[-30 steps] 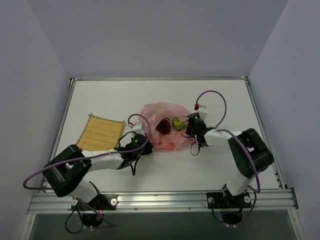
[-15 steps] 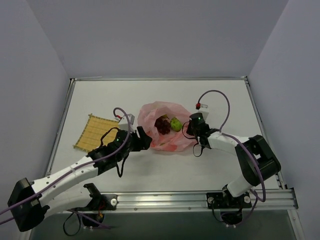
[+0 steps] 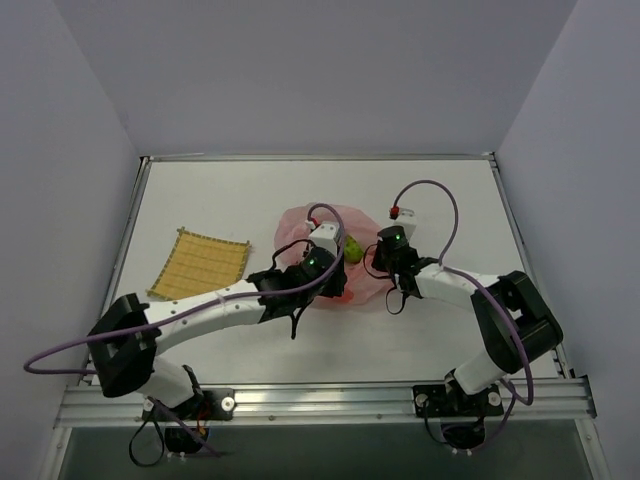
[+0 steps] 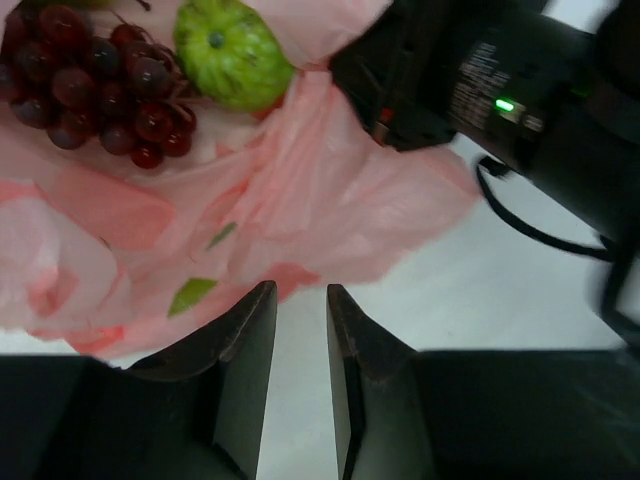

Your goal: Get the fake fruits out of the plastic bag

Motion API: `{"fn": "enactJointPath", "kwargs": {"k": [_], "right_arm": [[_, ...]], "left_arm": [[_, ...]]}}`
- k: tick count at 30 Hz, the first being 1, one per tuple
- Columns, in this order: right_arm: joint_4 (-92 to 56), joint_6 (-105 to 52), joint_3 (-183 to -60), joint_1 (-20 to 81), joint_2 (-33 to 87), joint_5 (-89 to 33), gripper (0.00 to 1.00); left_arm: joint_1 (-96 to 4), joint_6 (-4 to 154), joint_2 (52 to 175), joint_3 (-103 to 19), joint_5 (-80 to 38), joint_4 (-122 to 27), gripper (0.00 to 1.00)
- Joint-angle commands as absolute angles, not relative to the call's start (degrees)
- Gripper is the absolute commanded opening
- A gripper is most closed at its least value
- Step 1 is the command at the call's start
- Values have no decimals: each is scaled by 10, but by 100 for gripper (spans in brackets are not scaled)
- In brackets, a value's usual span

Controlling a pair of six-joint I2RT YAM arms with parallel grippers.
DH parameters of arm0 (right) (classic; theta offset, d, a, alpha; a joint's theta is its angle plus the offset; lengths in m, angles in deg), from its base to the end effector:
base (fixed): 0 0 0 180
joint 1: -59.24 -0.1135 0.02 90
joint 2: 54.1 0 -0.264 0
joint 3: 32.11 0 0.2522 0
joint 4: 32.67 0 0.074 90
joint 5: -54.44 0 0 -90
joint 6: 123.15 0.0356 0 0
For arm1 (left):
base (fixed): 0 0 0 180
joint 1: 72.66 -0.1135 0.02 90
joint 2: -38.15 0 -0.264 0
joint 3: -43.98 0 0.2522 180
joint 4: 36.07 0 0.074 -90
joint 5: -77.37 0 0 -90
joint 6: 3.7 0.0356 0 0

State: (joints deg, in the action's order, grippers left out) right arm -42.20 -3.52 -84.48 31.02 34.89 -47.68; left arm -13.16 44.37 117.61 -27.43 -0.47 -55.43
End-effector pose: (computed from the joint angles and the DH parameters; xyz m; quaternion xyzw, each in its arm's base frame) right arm 0.2808 0.1422 0.1775 0.0655 0.8475 0.1722 0.4977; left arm 0.1679 -0.2702 0.2876 0.0754 0.8481 -0.3425 0.3971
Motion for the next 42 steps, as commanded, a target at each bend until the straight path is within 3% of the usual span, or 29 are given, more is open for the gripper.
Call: {"fn": "enactJointPath", "kwargs": {"k": [1, 9, 14, 16, 28, 33, 35, 38, 42], "right_arm": [[-419, -46, -842, 306, 320, -472, 4], [-434, -43, -838, 309, 312, -440, 3], [-437, -43, -835, 311, 306, -432, 3], [-440, -41, -834, 311, 305, -429, 3], [-454, -37, -823, 309, 303, -420, 3], [-465, -33, -816, 308, 301, -408, 3], [-468, -32, -814, 305, 300, -406, 3], [-464, -33, -811, 305, 297, -407, 3], [-466, -34, -812, 305, 295, -408, 3]], "left_arm": [[-160, 468, 1221, -320, 48, -514, 25], [-230, 508, 1365, -402, 65, -482, 32], [-249, 496, 1398, -408, 77, -485, 62], [-252, 495, 1411, -413, 80, -486, 67], [-254, 430, 1470, -397, 144, -437, 67], [-254, 402, 1483, -375, 208, -374, 73], [-254, 396, 1492, -375, 221, -366, 62], [-252, 397, 1485, -359, 225, -347, 31], [-248, 412, 1446, -330, 210, -336, 8]]}}
